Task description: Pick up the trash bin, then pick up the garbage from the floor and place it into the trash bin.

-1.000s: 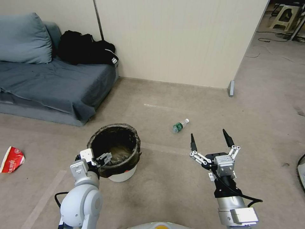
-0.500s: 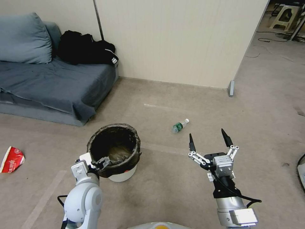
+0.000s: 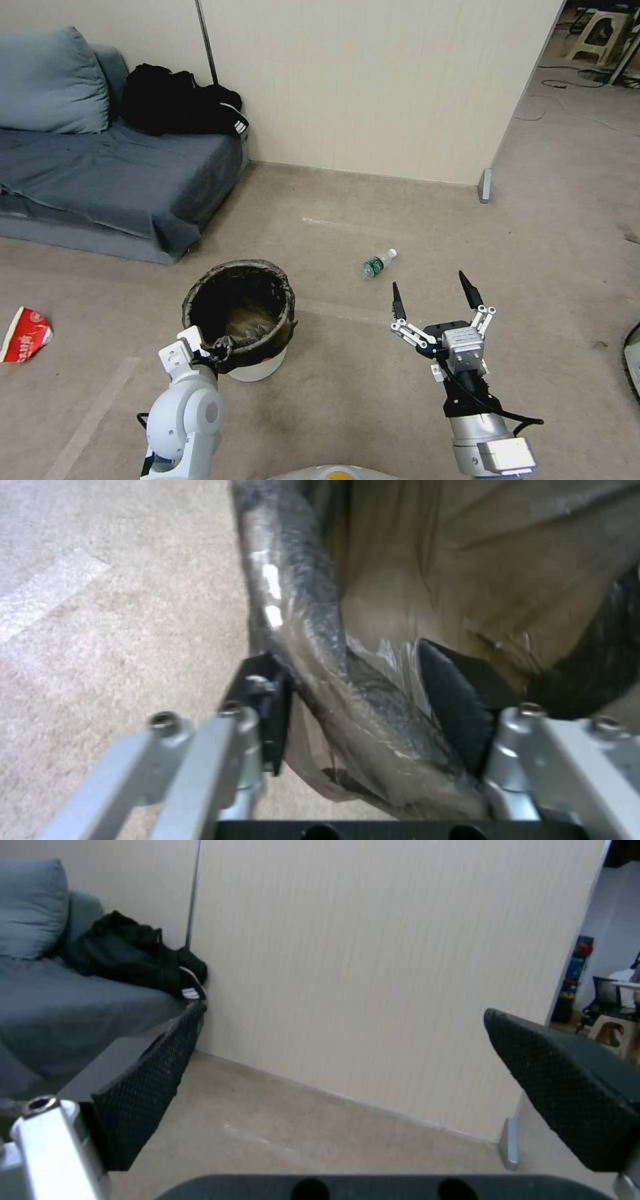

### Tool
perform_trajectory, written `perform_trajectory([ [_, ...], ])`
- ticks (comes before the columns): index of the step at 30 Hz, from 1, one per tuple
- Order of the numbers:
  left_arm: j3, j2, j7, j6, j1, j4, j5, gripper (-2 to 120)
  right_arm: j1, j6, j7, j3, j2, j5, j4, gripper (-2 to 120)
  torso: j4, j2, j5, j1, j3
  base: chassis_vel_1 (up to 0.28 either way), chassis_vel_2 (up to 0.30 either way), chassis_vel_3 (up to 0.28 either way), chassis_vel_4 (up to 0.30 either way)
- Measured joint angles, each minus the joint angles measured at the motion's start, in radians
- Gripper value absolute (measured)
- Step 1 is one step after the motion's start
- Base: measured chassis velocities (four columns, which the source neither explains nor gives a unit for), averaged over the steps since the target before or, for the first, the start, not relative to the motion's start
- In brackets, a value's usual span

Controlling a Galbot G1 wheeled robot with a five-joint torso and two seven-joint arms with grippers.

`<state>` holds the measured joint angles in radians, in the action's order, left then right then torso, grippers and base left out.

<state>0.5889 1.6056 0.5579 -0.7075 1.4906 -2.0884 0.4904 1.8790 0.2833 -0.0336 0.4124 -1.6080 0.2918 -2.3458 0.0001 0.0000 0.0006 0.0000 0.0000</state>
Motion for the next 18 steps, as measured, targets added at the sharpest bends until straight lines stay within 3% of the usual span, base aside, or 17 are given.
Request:
perform_trajectory([
  [7, 0.0, 0.002, 0.003, 0.011, 0.002, 0.017, 0.002, 19, -0.001, -0.005, 0.007, -0.001, 0.0, 0.018, 0.001, 100, 0.0001, 0.0, 0.0002, 0.0, 0.0, 0.0, 0.0, 0.0, 0.0],
  [10, -0.004, 0.004, -0.003, 0.012, 0.008, 0.03, 0.006, 7, 0.0, -0.027, 0.034, -0.005, 0.0, 0.047, -0.006, 100, 0.0004, 0.0, -0.0023, 0.0, 0.0, 0.0, 0.0, 0.0, 0.0],
  [11, -0.004, 0.004, -0.004, 0.012, 0.007, 0.03, 0.006, 5, 0.0, -0.03, 0.037, -0.006, 0.0, 0.05, -0.007, 100, -0.0011, 0.0, -0.0009, 0.0, 0.0, 0.0, 0.0, 0.0, 0.0],
  [12, -0.004, 0.004, -0.003, 0.013, 0.007, 0.03, 0.006, 3, 0.0, -0.031, 0.038, -0.006, 0.0, 0.051, -0.008, 100, -0.0001, 0.0, -0.0008, 0.0, 0.0, 0.0, 0.0, 0.0, 0.0],
  [18, -0.011, 0.004, -0.005, 0.015, 0.008, 0.03, 0.001, 1, -0.003, -0.018, 0.043, -0.006, 0.0, 0.071, -0.007, 100, -0.0002, 0.0, -0.0008, 0.0, 0.0, 0.0, 0.0, 0.0, 0.0],
])
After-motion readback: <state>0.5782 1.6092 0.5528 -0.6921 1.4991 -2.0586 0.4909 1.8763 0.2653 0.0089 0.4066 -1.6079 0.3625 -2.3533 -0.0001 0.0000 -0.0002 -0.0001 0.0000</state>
